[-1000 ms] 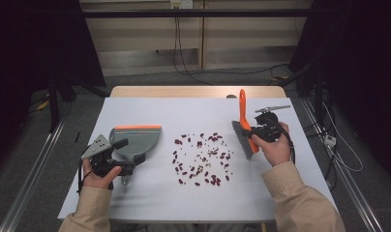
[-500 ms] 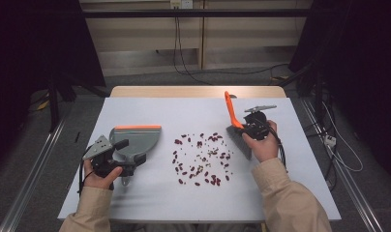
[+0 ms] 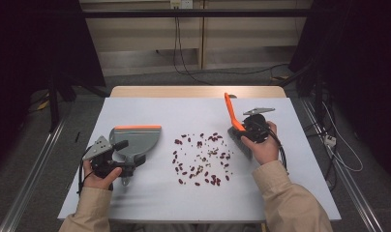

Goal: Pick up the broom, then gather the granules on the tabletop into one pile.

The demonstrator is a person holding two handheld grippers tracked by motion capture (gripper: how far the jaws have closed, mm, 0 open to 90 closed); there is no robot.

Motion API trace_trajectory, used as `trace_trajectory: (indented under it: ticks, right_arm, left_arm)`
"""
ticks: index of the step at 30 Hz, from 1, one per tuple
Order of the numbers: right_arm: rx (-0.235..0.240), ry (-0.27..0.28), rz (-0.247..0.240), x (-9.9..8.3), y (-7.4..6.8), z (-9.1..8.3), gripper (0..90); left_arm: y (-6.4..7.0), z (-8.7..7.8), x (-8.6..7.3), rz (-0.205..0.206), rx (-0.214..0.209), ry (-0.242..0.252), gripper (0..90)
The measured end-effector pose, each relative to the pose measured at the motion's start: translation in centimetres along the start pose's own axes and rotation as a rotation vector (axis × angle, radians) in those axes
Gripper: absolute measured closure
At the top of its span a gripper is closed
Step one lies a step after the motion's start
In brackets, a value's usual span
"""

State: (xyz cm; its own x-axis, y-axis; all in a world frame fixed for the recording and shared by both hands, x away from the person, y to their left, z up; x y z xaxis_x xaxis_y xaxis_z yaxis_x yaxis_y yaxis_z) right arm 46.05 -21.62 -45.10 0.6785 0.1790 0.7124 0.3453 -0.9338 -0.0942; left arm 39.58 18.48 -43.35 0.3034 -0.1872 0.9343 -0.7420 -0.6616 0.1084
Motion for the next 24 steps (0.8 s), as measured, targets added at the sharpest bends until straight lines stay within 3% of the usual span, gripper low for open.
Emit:
trace_trajectory:
  ticks: [9,12,17,24]
  right_arm:
    - [-0.018,0.012,0.015,-0.7,0.6,-1.4,54.8]
    - [-0.017,0.006,0.011,-0.8,0.8,-1.7,58.8]
    - [0.005,-0.009,0.020,-1.2,0.8,-1.5,65.7]
    - [-0.020,-0.007,0.059,-1.5,0.8,-0.6,71.3]
  left_arm:
    - [0.0,-0.2,-0.1,0.005,0.002,-0.004,4.8]
    - [0.0,-0.3,-0.1,0.000,0.003,-0.001,4.8]
    - [-0.1,-0.4,-0.2,0.002,0.007,-0.005,4.8]
    - [-0.1,-0.4,-0.2,0.004,0.009,-0.009,4.9]
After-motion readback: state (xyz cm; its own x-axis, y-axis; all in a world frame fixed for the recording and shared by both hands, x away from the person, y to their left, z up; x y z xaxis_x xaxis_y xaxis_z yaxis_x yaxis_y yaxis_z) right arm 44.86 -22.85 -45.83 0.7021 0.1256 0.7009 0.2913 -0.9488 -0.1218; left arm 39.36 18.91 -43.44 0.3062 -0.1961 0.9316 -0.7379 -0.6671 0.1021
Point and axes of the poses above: each handheld gripper's, and its own axes: z roughly forward along the jaws, x roughly out of its top, y roughly to its right, the point moved 6 cm from there along z, roughly forward along the jaws, and after that the axes turned 4 degrees about z, right-handed, at the moved point
